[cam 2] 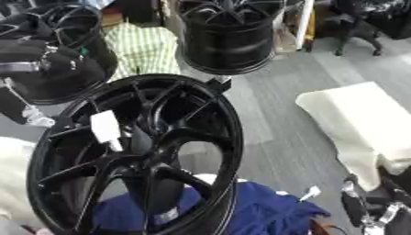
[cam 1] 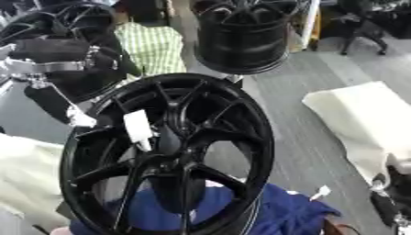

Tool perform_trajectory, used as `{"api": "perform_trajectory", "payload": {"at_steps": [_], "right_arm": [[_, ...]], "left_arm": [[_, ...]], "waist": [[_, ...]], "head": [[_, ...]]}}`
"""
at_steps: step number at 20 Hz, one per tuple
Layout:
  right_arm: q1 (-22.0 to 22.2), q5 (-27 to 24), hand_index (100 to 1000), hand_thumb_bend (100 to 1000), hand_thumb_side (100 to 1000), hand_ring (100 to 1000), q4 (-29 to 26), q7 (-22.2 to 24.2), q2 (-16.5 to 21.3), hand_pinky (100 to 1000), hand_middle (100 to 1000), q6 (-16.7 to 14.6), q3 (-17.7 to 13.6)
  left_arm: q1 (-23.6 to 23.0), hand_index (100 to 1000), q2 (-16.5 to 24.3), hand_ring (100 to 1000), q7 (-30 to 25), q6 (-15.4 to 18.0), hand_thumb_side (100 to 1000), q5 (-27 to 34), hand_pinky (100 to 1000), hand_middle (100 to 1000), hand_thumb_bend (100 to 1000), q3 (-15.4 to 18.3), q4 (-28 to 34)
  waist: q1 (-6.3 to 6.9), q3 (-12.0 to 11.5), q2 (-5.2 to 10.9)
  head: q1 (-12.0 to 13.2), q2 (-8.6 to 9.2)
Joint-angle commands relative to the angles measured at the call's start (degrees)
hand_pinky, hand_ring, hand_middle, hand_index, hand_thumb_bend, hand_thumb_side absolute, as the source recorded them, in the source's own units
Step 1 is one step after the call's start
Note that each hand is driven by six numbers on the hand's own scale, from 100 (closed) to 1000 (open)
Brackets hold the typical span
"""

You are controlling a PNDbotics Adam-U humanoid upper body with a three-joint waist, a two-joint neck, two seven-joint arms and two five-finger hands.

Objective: Pull the pin out of the wheel hub.

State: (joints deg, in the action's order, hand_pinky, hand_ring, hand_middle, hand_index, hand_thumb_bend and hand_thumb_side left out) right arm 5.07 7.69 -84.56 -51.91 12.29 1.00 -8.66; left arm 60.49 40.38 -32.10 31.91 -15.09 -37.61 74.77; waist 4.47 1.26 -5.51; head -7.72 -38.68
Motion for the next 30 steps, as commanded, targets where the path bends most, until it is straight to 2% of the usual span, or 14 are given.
{"api": "perform_trajectory", "payload": {"at_steps": [1, 5, 8, 17, 21, 25, 30], "right_arm": [[-0.4, 0.5, 726, 381, 202, 484, -0.4, -0.1, 1.4, 298, 753, 0.0, -0.2], [-0.5, 0.6, 726, 382, 201, 484, -0.5, -0.1, 1.4, 298, 753, -0.1, 0.0], [-0.6, 0.7, 726, 383, 199, 484, -0.4, -0.1, 1.5, 298, 753, -0.1, 0.1], [-0.8, 0.7, 725, 385, 196, 484, -0.4, -0.1, 1.6, 298, 753, -0.2, 0.4], [-0.9, 0.8, 724, 386, 195, 484, -0.4, -0.1, 1.6, 298, 753, -0.2, 0.4], [-0.9, 0.8, 724, 386, 194, 484, -0.4, -0.1, 1.6, 298, 753, -0.2, 0.5], [-1.0, 0.8, 724, 386, 194, 484, -0.4, -0.1, 1.6, 298, 753, -0.2, 0.5]], "left_arm": [[0.7, 932, 1.1, 779, -19.9, 20.1, 196, -1.6, 835, 834, 407, -1.3, 0.4], [0.3, 923, 1.0, 779, -19.9, 20.1, 100, -2.8, 830, 825, 348, -2.8, 0.3], [0.2, 915, 0.6, 780, -19.9, 20.1, 100, -3.6, 824, 814, 287, -3.7, -0.3], [0.0, 876, -0.3, 767, -19.9, 20.1, 100, -4.2, 809, 779, 210, -6.7, -1.7], [-0.2, 863, -0.4, 758, -19.9, 20.1, 100, -5.2, 804, 767, 183, -7.0, -2.1], [-0.2, 853, -0.5, 737, -19.9, 20.1, 100, -5.8, 796, 756, 107, -7.1, -2.3], [-0.2, 845, -0.7, 699, -19.9, 20.1, 100, -6.0, 778, 737, 100, -7.2, -2.4]], "waist": [[-0.10, 0.1, 0.77], [0.08, 0.3, 0.69], [0.12, 0.4, 0.72], [0.23, 0.8, 0.67], [0.26, 0.9, 0.59], [0.25, 1.0, 0.57], [0.29, 1.0, 0.59]], "head": [[0.1, 0.55], [0.1, 0.49], [0.2, 0.43], [0.2, 0.19], [0.1, 0.14], [0.0, 0.10], [-0.1, 0.25]]}}
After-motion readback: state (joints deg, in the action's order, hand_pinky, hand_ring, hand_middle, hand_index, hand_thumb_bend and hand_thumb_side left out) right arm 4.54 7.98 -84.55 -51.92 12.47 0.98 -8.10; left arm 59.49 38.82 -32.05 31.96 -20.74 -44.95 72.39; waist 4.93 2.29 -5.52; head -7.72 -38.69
